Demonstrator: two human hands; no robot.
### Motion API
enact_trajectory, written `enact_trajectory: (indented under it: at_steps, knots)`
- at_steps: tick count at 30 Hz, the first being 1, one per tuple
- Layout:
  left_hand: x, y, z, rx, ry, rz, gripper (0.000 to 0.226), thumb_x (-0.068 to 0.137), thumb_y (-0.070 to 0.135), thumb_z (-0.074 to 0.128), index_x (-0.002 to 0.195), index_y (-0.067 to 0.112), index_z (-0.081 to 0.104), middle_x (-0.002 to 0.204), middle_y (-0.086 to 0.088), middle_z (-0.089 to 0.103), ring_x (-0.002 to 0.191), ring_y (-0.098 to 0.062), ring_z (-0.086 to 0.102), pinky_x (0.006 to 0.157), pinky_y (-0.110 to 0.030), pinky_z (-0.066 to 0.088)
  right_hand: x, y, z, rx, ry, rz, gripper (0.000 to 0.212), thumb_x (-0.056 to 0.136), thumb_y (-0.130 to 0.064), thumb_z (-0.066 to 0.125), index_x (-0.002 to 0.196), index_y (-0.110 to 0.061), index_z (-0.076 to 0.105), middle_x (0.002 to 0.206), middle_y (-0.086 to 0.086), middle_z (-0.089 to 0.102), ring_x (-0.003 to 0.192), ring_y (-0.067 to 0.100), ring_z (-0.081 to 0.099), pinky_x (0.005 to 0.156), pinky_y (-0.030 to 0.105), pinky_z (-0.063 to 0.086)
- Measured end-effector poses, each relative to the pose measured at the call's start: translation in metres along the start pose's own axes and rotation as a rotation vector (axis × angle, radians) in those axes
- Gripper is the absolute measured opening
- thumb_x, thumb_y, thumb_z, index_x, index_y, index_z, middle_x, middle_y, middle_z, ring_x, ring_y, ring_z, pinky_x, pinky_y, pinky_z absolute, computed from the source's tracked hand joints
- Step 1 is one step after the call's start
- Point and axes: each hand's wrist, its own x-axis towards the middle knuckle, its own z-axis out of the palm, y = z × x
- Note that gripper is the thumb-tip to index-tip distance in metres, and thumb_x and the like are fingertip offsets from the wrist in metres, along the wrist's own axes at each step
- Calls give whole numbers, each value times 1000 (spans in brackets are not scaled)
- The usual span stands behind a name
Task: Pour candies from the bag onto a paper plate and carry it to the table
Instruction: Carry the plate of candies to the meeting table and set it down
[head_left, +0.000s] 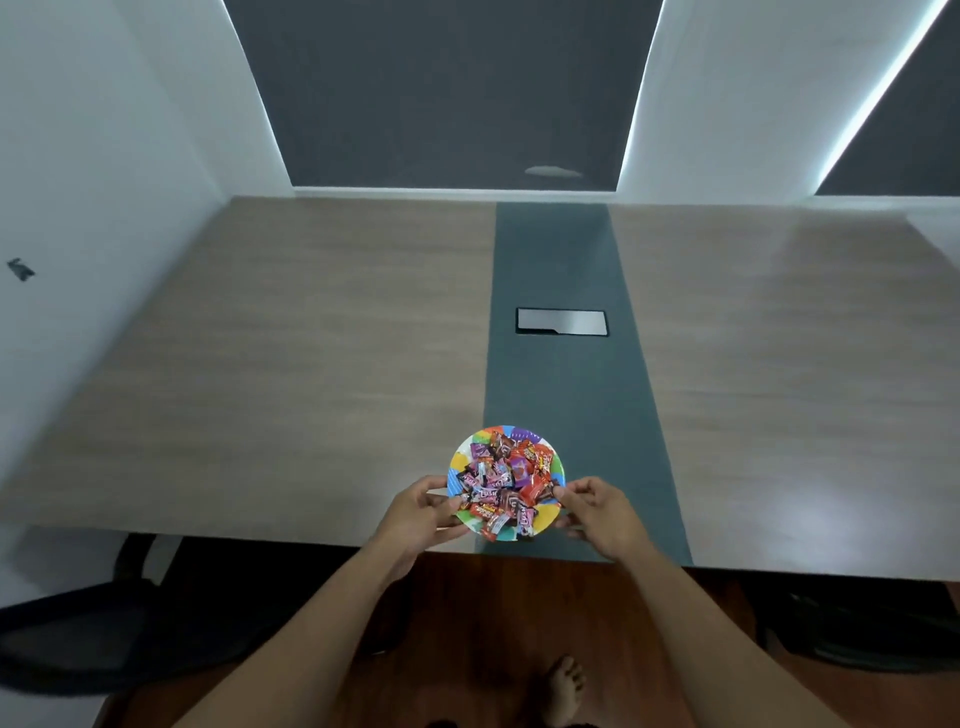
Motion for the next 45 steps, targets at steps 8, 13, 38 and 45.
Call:
enact_trajectory:
  at_steps: [8,13,38,45]
  knots:
    - [81,59,55,8,41,-12,17,103,10,67,119,15,68,114,-18,76,101,-31,80,94,-45,66,82,-43,-61,-7,-30,-2,32,102,-34,70,112,-4,63,100,15,82,77,17,77,68,28,63]
    - [135,94,74,33,16,-6,20,103,13,68,122,14,68,116,-18,77,101,-30,80,87,-40,68,136,-58,-82,13,-10,34,36,102,-31,71,114,1,62,101,21,81,73,18,76,70,32,64]
    - [365,200,117,75,34,-90,14,101,10,70,114,5,67,113,-16,77,100,-30,80,81,-38,69,356,-130,-125,-77,66,127,29,102,-36,71,105,-9,62,100,10,81,92,37,81,88,53,66]
    - [437,200,150,130,95,-117,10,102,12,69,112,10,67,109,-10,78,98,-26,80,82,-36,69,429,-121,-149,-129,64,159,30,101,-41,70,103,-12,63,97,3,79,87,33,81,84,50,67]
